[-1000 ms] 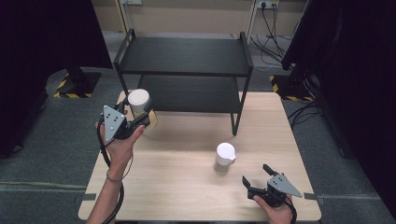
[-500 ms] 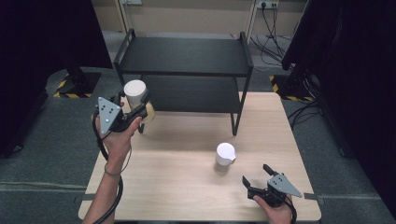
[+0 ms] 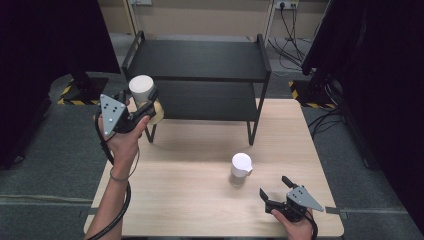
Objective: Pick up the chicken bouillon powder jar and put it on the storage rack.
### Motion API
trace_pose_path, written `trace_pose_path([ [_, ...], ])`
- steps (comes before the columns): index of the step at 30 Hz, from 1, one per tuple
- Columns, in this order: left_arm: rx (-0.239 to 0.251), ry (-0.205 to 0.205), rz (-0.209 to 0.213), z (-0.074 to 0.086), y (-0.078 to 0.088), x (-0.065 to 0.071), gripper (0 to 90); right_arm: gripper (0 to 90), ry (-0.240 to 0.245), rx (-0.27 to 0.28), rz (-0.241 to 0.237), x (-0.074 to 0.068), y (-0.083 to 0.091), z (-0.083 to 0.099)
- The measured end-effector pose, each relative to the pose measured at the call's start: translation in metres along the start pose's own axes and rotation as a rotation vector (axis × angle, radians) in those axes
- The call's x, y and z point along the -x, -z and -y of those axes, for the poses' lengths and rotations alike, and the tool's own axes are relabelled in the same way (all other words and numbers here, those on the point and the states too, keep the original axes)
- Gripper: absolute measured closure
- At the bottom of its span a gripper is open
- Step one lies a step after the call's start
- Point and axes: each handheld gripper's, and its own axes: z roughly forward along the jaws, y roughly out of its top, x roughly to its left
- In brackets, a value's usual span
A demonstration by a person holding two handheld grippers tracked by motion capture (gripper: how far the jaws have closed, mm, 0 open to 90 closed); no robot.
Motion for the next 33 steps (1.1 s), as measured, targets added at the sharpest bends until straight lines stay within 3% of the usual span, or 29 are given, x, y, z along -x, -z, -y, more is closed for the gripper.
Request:
trace_pose_path([
  [14,0.028,-0.016,-0.015,-0.022,-0.019,-0.003,33.4,4.5,0.004,0.000,0.000,0.000,0.000,0.000],
  [33,0.038,-0.020,-0.040,-0.039,-0.036,-0.008,33.4,4.5,-0.001,0.000,-0.001,0.001,0.000,0.000],
])
